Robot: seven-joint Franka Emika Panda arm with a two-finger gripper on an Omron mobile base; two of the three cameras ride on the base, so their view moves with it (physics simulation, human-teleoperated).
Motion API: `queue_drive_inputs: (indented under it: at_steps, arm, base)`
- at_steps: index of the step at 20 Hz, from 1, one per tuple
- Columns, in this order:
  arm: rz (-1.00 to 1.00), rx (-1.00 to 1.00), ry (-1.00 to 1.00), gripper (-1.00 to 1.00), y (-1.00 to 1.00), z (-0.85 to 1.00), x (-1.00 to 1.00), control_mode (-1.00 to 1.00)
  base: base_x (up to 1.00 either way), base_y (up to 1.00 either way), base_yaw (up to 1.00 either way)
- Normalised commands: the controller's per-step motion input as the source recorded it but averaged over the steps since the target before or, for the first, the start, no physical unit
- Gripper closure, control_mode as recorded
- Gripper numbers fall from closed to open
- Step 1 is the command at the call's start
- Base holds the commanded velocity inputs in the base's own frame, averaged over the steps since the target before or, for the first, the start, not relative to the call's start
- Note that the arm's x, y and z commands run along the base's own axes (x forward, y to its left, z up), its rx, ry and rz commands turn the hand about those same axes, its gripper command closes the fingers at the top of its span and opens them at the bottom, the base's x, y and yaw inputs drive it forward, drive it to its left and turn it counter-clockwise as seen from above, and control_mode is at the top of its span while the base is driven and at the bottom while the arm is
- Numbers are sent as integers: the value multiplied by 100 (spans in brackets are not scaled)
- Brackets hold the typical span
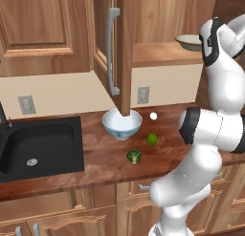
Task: Pick both bowls and place them on the counter. Then place the broccoli in one bowl and place the lime in the other bowl.
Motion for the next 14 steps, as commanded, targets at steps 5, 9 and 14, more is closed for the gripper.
queue_drive_inputs:
  at_steps: [5, 9, 14]
  arm:
    - [1, 0, 0, -100, -11, 0, 33, -100]
    - [2, 0, 0, -100, -15, 0, 27, -100]
    - [2, 0, 0, -100, -15, 0, 27, -100]
  base:
    - [0, 0, 0]
    - [0, 0, 0]
    - [0, 0, 0]
